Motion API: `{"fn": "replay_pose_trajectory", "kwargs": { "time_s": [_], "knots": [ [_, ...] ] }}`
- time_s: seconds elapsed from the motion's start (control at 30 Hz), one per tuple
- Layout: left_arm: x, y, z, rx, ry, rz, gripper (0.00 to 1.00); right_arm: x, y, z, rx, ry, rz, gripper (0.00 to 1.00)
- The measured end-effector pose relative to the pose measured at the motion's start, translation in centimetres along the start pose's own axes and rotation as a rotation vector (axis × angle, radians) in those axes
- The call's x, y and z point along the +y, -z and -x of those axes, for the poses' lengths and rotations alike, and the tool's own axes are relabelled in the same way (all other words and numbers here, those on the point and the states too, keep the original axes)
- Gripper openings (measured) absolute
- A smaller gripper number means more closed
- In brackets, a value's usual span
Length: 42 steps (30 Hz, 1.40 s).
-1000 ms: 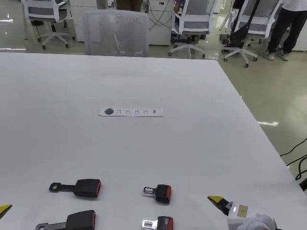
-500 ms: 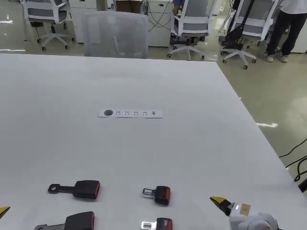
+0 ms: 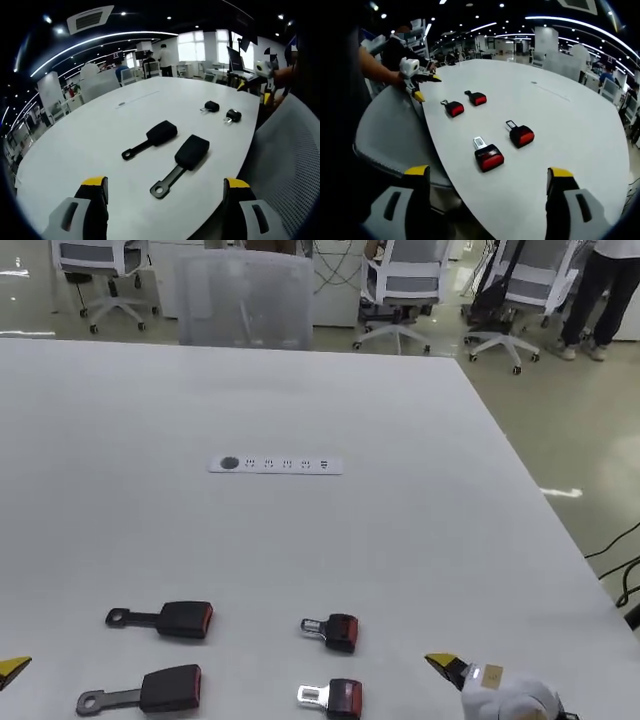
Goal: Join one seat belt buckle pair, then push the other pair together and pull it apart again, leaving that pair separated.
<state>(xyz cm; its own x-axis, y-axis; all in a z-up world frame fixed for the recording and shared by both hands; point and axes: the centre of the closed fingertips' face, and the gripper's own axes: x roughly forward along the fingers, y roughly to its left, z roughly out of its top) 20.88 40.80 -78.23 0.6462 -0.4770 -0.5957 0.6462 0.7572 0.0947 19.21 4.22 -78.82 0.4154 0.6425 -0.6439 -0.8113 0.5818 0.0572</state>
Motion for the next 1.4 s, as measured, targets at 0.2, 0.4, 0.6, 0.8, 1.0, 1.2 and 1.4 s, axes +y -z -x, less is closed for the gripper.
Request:
{"fn": "replay_pose_trajectory", "kwargs": {
  "time_s": [0.2,0.4,0.6,0.8,1.0,1.2,1.4],
  "knots": [
    [0.4,0.1,0.0,-0.001,-0.014,0.001,0.97,-0.2,-0.8,-0.2,-0.005,-0.014,0.004,0.99],
    [0.4,-0.3,0.1,-0.015,-0.020,-0.007,0.97,-0.4,-1.1,-0.7,-0.005,-0.024,0.012,0.99],
    [0.5,-0.2,0.1,-0.006,-0.026,-0.038,0.99,0.4,-0.4,-1.6,0.029,-0.053,0.034,0.99],
    [0.5,0.1,0.0,0.002,-0.021,-0.035,0.99,0.5,-0.3,-1.8,0.040,-0.058,0.043,0.99],
    [0.4,0.5,0.0,0.027,-0.022,-0.053,0.99,-0.1,-0.7,-1.9,0.015,-0.058,-0.028,0.98],
    [0.4,0.7,-0.1,0.035,-0.019,-0.049,0.99,-0.4,-0.6,-1.7,0.024,-0.049,-0.008,0.97],
    [0.4,1.1,-0.1,0.057,-0.021,-0.059,1.00,-0.7,0.0,-1.5,0.047,-0.053,0.006,0.97]
  ]
}}
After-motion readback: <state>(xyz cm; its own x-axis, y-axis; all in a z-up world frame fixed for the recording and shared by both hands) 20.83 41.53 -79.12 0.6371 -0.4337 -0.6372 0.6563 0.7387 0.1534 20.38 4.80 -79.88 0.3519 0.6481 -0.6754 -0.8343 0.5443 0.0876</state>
